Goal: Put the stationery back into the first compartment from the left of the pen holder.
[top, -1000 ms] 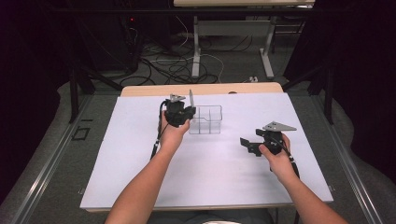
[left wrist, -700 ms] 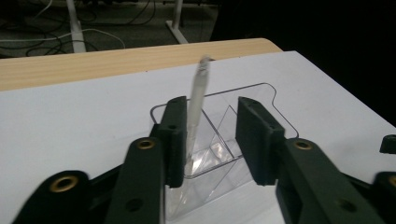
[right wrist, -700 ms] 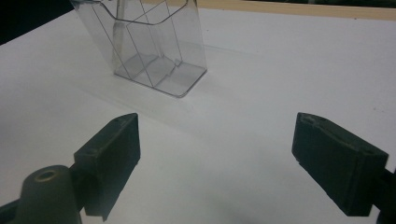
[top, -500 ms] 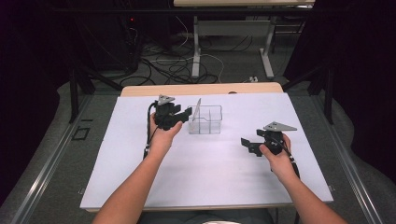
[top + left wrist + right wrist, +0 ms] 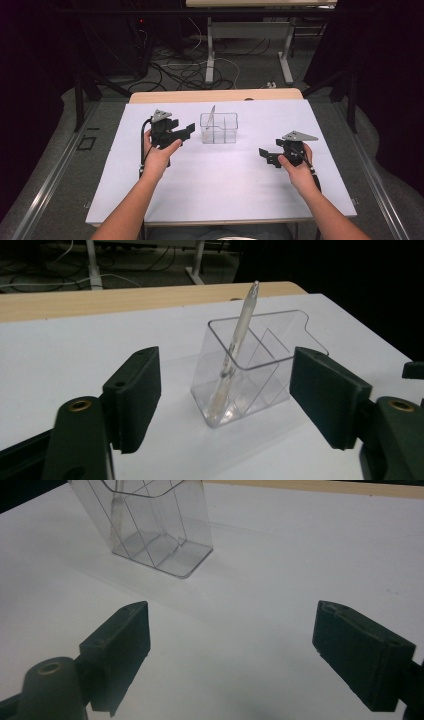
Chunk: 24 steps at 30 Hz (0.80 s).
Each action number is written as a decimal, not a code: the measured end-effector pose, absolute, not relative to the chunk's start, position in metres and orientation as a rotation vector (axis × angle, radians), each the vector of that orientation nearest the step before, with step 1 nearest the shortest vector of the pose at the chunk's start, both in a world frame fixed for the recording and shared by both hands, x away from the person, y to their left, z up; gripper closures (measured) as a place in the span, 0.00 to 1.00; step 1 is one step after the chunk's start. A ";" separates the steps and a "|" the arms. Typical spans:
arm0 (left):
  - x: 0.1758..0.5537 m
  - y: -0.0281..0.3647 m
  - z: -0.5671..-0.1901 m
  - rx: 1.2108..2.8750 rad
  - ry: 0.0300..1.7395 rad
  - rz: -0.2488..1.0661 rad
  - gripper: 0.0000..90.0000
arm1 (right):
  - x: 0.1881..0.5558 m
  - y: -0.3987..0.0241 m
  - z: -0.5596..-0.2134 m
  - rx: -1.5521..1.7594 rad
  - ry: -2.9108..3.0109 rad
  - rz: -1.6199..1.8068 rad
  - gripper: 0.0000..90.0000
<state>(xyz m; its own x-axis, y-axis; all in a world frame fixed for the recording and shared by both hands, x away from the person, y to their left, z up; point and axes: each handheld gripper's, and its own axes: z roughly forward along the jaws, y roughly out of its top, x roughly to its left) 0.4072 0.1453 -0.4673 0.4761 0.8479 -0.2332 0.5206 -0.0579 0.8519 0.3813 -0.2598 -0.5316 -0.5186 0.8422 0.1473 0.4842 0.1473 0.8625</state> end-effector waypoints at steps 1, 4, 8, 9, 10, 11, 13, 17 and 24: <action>0.405 0.147 -0.469 1.727 1.180 0.405 0.27 | 0.381 -0.260 -0.532 1.271 2.061 1.323 0.17; 0.399 0.151 -0.474 1.742 1.170 0.409 0.22 | 0.382 -0.260 -0.533 1.281 2.066 1.316 0.17; 0.393 0.157 -0.478 1.771 1.148 0.419 0.17 | 0.382 -0.261 -0.533 1.285 2.066 1.312 0.17; 0.391 0.159 -0.480 1.778 1.144 0.427 0.17 | 0.382 -0.261 -0.533 1.286 2.066 1.312 0.17; 0.390 0.160 -0.481 1.774 1.147 0.432 0.17 | 0.382 -0.261 -0.533 1.283 2.066 1.310 0.17; 0.389 0.162 -0.482 1.781 1.138 0.456 0.14 | 0.382 -0.261 -0.533 1.285 2.066 1.310 0.17; 0.385 0.166 -0.486 1.777 1.145 0.471 0.04 | 0.382 -0.261 -0.533 1.286 2.066 1.311 0.17; 0.379 0.175 -0.494 1.771 1.170 0.453 0.02 | 0.382 -0.260 -0.533 1.283 2.070 1.317 0.17; 0.373 0.193 -0.504 1.754 1.214 0.445 0.00 | 0.382 -0.260 -0.533 1.282 2.071 1.319 0.17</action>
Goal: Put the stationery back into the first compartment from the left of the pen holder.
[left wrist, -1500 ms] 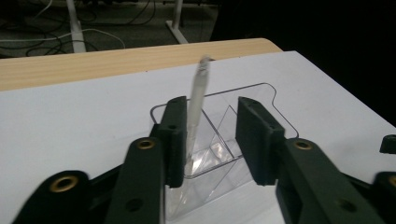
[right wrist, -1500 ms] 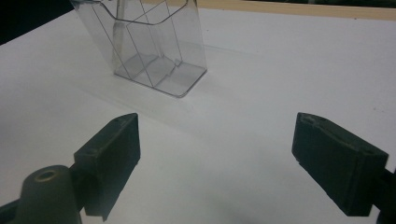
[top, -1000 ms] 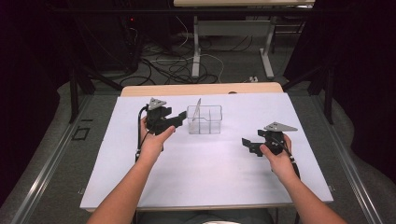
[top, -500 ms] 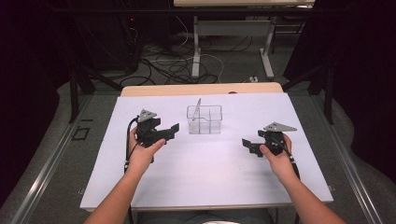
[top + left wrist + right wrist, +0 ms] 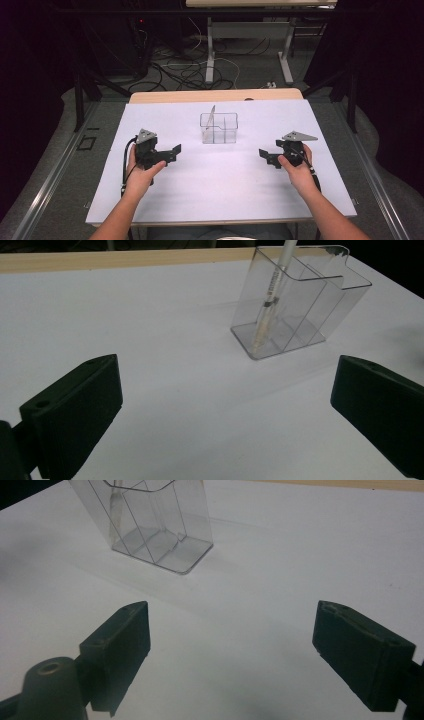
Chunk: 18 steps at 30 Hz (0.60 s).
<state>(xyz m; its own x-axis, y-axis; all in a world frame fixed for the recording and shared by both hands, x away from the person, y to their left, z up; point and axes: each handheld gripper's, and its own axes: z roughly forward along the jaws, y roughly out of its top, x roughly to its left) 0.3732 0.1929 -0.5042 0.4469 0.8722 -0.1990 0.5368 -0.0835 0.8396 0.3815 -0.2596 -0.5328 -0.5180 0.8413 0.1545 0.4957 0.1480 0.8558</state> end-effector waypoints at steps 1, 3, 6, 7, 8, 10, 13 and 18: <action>0.373 0.196 -0.505 1.745 1.224 0.445 0.00 | 0.382 -0.259 -0.533 1.281 2.071 1.320 0.17; 0.373 0.200 -0.507 1.728 1.244 0.446 0.00 | 0.381 -0.259 -0.533 1.283 2.073 1.317 0.17; 0.372 0.206 -0.510 1.712 1.258 0.440 0.00 | 0.381 -0.258 -0.533 1.278 2.077 1.317 0.17; 0.372 0.207 -0.511 1.716 1.259 0.444 0.00 | 0.382 -0.258 -0.534 1.277 2.077 1.317 0.17; 0.372 0.209 -0.512 1.721 1.255 0.452 0.00 | 0.382 -0.258 -0.534 1.275 2.080 1.316 0.17; 0.370 0.211 -0.514 1.726 1.261 0.456 0.00 | 0.382 -0.258 -0.534 1.268 2.081 1.318 0.17; 0.369 0.213 -0.519 1.747 1.259 0.463 0.00 | 0.382 -0.258 -0.534 1.261 2.083 1.319 0.17; 0.371 0.213 -0.521 1.755 1.264 0.466 0.00 | 0.383 -0.260 -0.534 1.281 2.077 1.316 0.17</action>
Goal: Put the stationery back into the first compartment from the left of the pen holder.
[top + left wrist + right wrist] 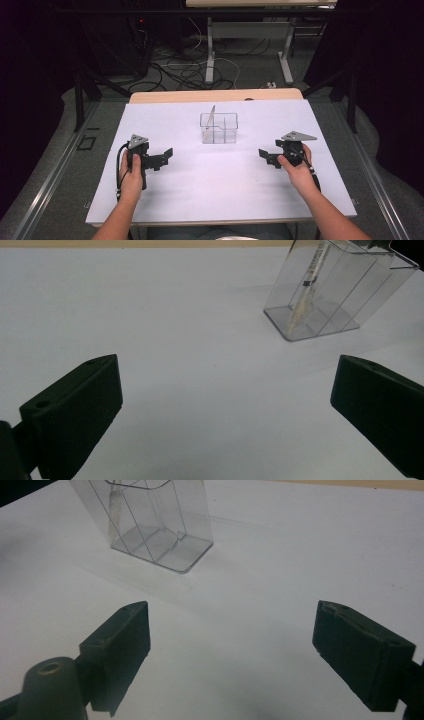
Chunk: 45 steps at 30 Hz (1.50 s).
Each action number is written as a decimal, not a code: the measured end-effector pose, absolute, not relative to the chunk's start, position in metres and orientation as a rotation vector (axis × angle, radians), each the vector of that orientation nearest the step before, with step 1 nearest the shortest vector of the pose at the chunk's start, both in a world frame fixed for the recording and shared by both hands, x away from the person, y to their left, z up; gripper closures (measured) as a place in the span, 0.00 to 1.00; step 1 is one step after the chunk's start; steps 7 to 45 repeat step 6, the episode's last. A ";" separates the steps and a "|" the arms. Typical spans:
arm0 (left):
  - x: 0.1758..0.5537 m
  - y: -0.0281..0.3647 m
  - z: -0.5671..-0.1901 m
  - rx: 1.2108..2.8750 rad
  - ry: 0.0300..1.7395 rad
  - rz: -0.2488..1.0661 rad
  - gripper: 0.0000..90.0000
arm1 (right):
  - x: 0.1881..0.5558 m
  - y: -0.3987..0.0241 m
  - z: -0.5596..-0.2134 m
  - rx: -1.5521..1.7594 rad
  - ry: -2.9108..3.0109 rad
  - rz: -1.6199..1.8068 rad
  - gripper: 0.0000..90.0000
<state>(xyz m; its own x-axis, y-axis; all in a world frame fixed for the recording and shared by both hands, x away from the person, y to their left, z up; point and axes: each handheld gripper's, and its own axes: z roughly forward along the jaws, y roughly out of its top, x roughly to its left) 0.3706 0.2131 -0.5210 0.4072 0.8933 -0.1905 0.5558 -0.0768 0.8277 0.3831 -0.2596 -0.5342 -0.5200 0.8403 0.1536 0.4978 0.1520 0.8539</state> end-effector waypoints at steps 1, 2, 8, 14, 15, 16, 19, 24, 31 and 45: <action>0.371 0.213 -0.521 1.754 1.262 0.466 0.00 | 0.383 -0.260 -0.535 1.281 2.077 1.315 0.17; 0.371 0.213 -0.521 1.754 1.261 0.465 0.00 | 0.384 -0.260 -0.535 1.284 2.078 1.314 0.17; 0.372 0.212 -0.521 1.755 1.262 0.465 0.00 | 0.384 -0.261 -0.536 1.291 2.081 1.311 0.17; 0.372 0.212 -0.521 1.755 1.262 0.465 0.00 | 0.384 -0.261 -0.536 1.291 2.081 1.311 0.17; 0.372 0.212 -0.521 1.755 1.262 0.465 0.00 | 0.384 -0.261 -0.536 1.291 2.081 1.311 0.17; 0.372 0.212 -0.521 1.755 1.262 0.465 0.00 | 0.384 -0.261 -0.536 1.291 2.081 1.311 0.17; 0.372 0.212 -0.521 1.755 1.262 0.465 0.00 | 0.384 -0.261 -0.536 1.291 2.081 1.311 0.17; 0.372 0.212 -0.521 1.755 1.262 0.465 0.00 | 0.384 -0.261 -0.536 1.291 2.081 1.311 0.17; 0.372 0.212 -0.521 1.755 1.262 0.465 0.00 | 0.384 -0.261 -0.536 1.291 2.081 1.311 0.17; 0.372 0.212 -0.521 1.755 1.262 0.465 0.00 | 0.384 -0.261 -0.536 1.291 2.081 1.311 0.17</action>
